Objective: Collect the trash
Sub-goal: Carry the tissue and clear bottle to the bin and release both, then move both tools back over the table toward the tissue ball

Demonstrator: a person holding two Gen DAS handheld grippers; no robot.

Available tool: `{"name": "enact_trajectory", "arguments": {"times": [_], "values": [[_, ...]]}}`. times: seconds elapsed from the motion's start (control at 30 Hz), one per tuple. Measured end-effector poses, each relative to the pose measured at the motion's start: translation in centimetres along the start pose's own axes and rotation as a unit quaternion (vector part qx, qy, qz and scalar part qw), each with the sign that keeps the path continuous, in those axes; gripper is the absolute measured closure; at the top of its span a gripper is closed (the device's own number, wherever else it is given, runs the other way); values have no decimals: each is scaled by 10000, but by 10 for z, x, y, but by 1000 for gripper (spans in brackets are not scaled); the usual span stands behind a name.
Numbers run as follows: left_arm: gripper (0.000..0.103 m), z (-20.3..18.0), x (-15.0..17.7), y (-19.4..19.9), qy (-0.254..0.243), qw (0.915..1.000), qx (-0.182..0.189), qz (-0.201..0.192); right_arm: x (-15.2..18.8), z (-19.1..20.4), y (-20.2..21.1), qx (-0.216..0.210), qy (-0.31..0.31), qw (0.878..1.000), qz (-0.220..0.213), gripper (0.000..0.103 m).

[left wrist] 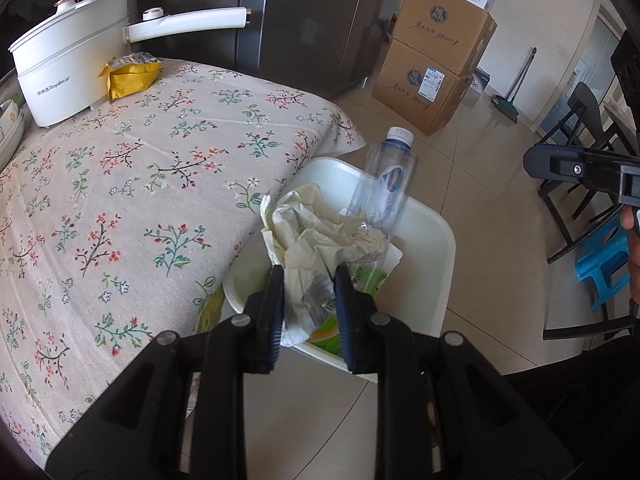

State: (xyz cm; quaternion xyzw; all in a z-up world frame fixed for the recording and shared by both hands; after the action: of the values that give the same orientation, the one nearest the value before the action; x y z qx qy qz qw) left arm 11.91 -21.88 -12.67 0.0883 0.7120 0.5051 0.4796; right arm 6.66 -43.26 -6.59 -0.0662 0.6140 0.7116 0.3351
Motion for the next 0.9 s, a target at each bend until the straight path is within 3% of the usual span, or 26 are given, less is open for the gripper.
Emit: {"name": "enact_trajectory", "arguments": {"times": [0.03,0.07,0.1,0.17,0.33,0.53,0.9], "values": [[76,-2,-1,0,-66,10000,13,-65,0,0,0,15,-3,10000,0,42],[67,-3,-2,-1,-138,9998,28,-120,0,-1,-1,32,0,10000,0,41],[50,-3,-2,-2,-166,9998,-23,-96,0,-1,-1,51,3,10000,-2,41],[34,-1,-2,-4,-155,9997,-179,-82,0,-2,-3,85,-5,10000,2,40],[34,10,0,-1,-56,9996,-275,-17,-2,1,-4,99,0,10000,2,38],[24,28,4,12,226,9989,-395,-83,-2,10,-6,108,96,9999,-13,35],[17,73,19,39,707,9935,-880,-118,-9,39,-16,100,239,9996,-77,28]]}}
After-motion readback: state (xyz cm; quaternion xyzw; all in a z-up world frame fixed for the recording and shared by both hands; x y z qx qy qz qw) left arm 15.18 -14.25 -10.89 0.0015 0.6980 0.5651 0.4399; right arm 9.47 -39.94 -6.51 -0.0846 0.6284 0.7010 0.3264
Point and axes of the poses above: each gripper's, at about its wrist camera, not at the fingertips, and y roughly against the way its jaws point, z to its left, x to its underside, the point moved 1 cm from there along -y, roughly the way its jaws point, and after that the axes turned 14 degrees about -y, right-handed, at the moved point
